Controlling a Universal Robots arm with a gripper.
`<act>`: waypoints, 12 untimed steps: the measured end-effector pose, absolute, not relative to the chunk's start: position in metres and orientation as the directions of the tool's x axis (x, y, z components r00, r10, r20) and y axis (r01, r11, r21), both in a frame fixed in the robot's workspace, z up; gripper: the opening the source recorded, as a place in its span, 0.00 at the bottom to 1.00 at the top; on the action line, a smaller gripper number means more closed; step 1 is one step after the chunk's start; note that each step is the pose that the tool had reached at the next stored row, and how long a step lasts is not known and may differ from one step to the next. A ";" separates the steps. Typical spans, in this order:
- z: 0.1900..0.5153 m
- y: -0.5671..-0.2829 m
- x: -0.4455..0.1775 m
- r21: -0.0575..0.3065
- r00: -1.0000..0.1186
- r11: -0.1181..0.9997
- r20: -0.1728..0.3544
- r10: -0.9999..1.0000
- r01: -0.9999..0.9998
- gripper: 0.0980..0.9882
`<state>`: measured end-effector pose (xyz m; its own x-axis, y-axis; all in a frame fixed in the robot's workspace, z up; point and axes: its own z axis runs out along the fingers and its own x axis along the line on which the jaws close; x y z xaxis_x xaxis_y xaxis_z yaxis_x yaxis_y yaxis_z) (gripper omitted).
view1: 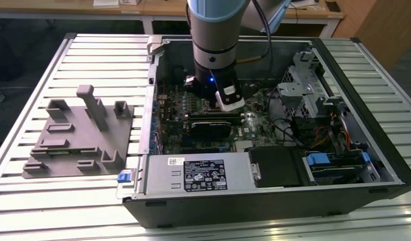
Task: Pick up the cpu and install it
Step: 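Install the second cpu locking lever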
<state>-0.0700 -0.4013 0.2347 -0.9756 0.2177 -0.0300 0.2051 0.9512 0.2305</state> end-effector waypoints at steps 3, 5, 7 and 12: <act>0.229 -0.401 -0.073 0.231 -0.976 0.951 -0.030 0.218 0.205 0.01; 0.226 -0.401 -0.076 0.232 -0.976 0.951 -0.030 0.218 0.205 0.01; 0.222 -0.401 -0.078 0.233 -0.976 0.951 -0.029 0.218 0.205 0.01; 0.216 -0.401 -0.083 0.253 -0.976 0.946 -0.025 0.218 0.205 0.01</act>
<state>-0.0827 -0.4014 0.2159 -0.9756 0.2180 -0.0248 0.2049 0.9455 0.2529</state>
